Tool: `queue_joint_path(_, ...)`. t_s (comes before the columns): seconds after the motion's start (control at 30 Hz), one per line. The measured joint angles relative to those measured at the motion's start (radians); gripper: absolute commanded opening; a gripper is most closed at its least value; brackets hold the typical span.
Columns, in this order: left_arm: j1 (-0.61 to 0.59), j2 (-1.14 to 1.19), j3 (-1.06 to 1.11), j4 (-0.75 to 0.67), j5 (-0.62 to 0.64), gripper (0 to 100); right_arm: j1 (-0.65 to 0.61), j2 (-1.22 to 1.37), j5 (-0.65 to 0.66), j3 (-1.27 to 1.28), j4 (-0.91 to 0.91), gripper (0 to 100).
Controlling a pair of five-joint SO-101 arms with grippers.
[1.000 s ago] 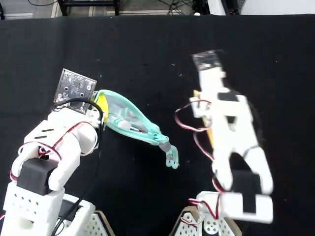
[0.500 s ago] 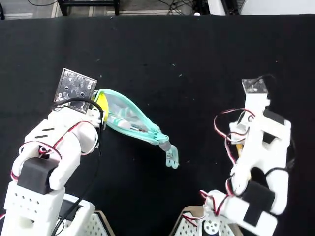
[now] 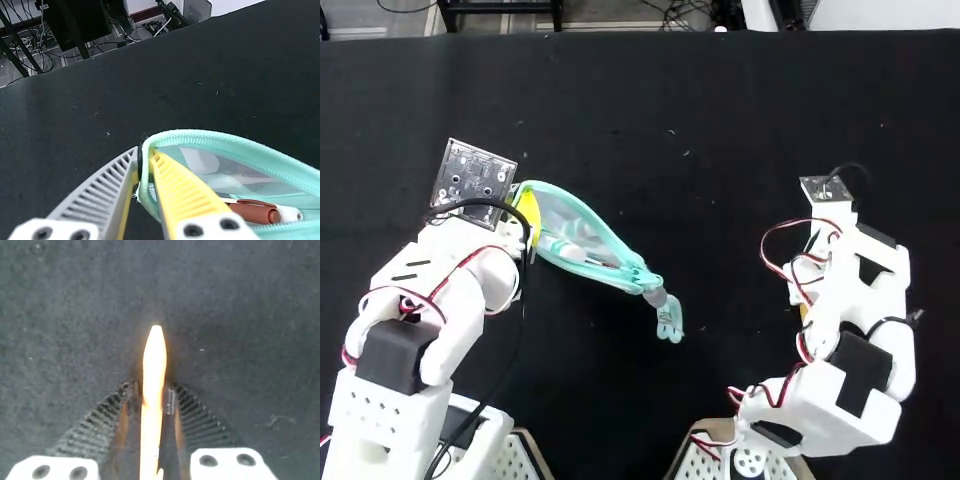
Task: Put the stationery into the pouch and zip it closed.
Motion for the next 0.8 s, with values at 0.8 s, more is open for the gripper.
queue_joint_path(0.8, 0.000, 0.000, 0.000, 0.000, 0.000, 3, -0.015, 0.173, 0.087, -0.180, 0.005, 1.2)
